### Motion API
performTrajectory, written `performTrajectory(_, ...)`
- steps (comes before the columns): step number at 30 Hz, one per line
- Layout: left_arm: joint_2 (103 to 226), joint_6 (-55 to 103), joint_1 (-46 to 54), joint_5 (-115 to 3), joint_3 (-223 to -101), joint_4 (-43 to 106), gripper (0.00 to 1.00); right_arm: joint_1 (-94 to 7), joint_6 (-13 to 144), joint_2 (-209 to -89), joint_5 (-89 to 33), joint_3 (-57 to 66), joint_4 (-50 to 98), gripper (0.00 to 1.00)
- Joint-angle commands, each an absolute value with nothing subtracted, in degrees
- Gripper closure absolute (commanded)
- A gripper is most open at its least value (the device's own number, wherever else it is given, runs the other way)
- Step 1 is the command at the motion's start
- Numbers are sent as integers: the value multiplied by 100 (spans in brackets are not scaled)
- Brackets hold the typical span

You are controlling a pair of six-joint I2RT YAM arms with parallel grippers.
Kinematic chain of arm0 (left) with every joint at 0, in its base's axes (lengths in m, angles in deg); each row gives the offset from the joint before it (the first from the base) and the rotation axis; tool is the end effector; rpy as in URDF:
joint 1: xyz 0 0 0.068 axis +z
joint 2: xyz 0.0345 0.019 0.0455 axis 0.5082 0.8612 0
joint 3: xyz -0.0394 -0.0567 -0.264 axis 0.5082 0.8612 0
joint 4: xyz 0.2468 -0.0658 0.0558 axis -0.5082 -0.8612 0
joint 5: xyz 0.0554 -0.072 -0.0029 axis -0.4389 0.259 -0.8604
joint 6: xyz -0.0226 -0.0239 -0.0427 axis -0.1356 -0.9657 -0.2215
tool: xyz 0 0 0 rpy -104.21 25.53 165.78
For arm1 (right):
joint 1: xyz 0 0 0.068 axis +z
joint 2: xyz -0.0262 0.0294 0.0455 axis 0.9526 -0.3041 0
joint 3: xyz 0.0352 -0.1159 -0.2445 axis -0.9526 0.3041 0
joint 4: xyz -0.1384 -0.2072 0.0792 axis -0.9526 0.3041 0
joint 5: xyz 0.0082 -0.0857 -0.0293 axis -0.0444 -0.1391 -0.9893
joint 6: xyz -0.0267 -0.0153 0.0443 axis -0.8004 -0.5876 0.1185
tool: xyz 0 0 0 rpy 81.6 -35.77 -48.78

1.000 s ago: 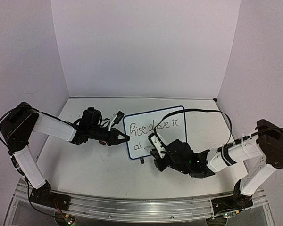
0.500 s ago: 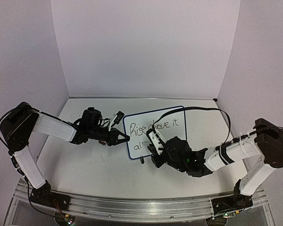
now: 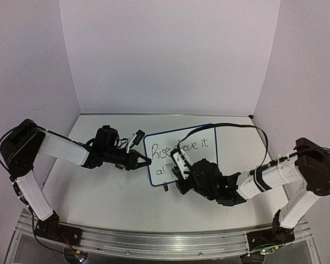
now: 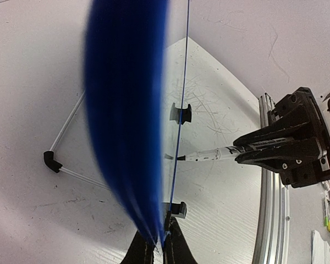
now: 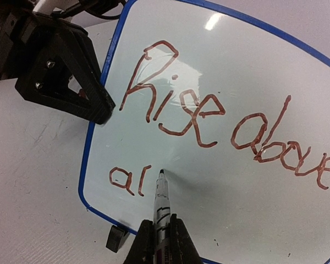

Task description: Write a sentence on the whiteboard

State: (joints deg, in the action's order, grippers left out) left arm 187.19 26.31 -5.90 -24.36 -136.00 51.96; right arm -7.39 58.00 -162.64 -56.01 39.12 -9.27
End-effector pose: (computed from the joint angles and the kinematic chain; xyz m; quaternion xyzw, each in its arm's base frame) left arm 0.2629 -0.2226 0.1676 0.3564 0.7510 -0.4552 0.3189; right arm 0.1535 0.2988 0.1760 -0.3562 0.7351 0.1731 0.5503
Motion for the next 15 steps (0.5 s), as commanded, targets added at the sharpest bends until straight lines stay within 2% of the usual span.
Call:
performTrajectory(1,18729,2969,-594,-2992,-13680,4653,100,-766,5802,-16379,-5688,3699,-988,100)
performTrajectory(15,18715,2972,-593,-3005,-13676,4653,100,-755,6085,-16274,-5587,3878,-539,100)
